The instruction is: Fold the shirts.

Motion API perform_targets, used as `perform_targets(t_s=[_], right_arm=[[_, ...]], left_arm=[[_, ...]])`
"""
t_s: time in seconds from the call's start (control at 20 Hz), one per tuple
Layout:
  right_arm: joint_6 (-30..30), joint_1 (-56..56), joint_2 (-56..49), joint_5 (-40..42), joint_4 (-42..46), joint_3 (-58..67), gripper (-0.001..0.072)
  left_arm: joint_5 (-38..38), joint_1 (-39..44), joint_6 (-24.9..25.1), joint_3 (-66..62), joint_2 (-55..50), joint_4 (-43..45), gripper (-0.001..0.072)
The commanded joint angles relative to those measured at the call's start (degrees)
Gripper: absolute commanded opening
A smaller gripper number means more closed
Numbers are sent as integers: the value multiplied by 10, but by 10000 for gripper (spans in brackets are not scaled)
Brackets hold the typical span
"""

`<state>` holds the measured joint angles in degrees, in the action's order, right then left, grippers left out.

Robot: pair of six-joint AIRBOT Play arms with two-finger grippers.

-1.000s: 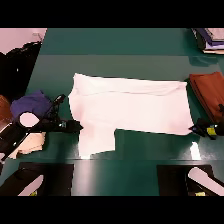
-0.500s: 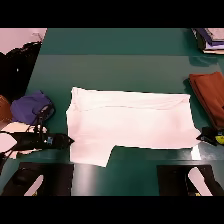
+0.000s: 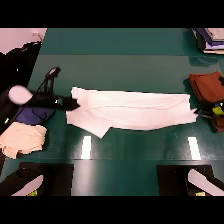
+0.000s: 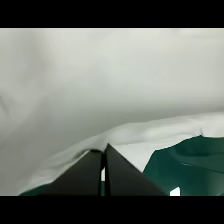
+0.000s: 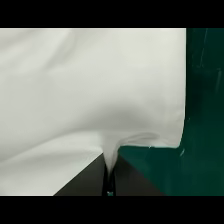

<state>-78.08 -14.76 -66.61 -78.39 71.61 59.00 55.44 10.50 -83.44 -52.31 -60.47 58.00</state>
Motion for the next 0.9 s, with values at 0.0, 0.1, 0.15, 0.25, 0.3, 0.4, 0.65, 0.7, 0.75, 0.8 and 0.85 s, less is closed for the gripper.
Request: perform_targets(t_s=[0.0,0.1,0.15,0.25,0.3,0.4,0.65,0.7,0.75,0.8,0.85], right_arm=[[-21,23,-95,9,-1,97,17],[-27,23,-141,3,-1,144,17],[-28,23,-161,-1,-2,165,17],[-29,24,-201,-7,-10,207,17],[-30,24,-221,-6,-35,226,19],[-31,16,-254,17,-104,256,247],[10,-33,-289,-7,-218,289,554],[24,-46,-283,-31,-204,277,554],[40,-60,-274,-44,-189,259,554],[60,-76,-263,-48,-173,233,554],[80,-92,-254,-45,-161,209,554]], left_arm=[[-44,-2,16,-100,-129,4,25],[-68,-5,14,-129,-161,9,25],[-82,-10,14,-137,-170,7,26],[-111,-19,14,-141,-181,6,26],[-124,-21,14,-141,-184,7,26],[-143,-23,14,-141,-186,5,142],[-107,-27,-5,-161,-183,2,461],[-82,-27,-5,-170,-183,2,339],[-62,-26,0,-177,-183,1,215],[-50,-26,-1,-179,-183,-2,68],[-42,-26,-1,-179,-183,-5,26]])
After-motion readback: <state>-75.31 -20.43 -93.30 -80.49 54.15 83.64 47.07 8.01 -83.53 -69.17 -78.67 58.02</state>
